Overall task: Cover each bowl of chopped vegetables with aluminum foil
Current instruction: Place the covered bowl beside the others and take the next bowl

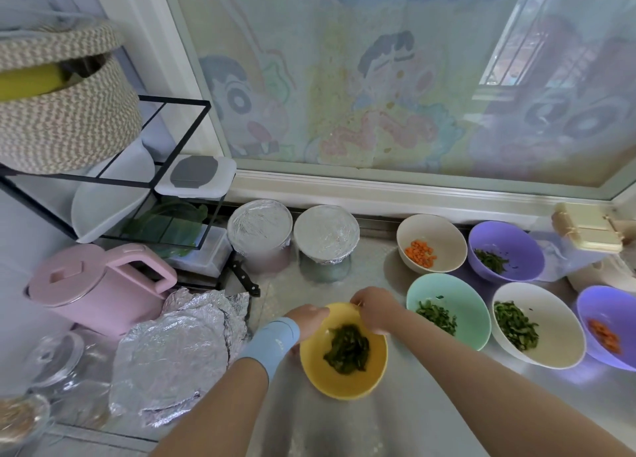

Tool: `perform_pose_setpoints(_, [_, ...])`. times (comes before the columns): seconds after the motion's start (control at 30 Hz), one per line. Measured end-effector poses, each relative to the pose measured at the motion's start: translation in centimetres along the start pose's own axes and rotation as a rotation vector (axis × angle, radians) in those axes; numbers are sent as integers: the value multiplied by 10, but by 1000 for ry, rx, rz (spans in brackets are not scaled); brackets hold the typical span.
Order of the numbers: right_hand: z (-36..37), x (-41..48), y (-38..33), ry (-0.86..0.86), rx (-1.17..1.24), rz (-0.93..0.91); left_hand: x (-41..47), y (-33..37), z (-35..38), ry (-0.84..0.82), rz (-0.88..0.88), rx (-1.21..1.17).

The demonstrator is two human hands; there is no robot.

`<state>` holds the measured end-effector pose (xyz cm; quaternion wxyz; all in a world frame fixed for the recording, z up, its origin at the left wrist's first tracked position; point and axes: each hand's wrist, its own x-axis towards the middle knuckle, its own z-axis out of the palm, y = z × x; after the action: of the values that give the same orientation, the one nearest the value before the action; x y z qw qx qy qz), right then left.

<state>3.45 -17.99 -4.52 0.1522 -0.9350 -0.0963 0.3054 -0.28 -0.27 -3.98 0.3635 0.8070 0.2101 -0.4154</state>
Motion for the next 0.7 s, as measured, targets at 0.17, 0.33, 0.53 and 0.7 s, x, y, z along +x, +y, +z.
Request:
perform_pose_setpoints(0.17, [-6, 5, 3, 129, 244, 135, 5, -4, -10, 308, 28, -132])
perform_pose_setpoints(0.33, [-4, 9, -1, 91, 73, 45, 4, 4, -10, 333, 61, -124])
perform_pose_setpoints(0.53, [-14, 1, -25, 139, 11, -72, -7, 5, -20, 396, 40, -136])
perform_pose_setpoints(0.7, [-16, -2, -88, 178, 76, -342, -24, -21, -47, 501, 65, -121])
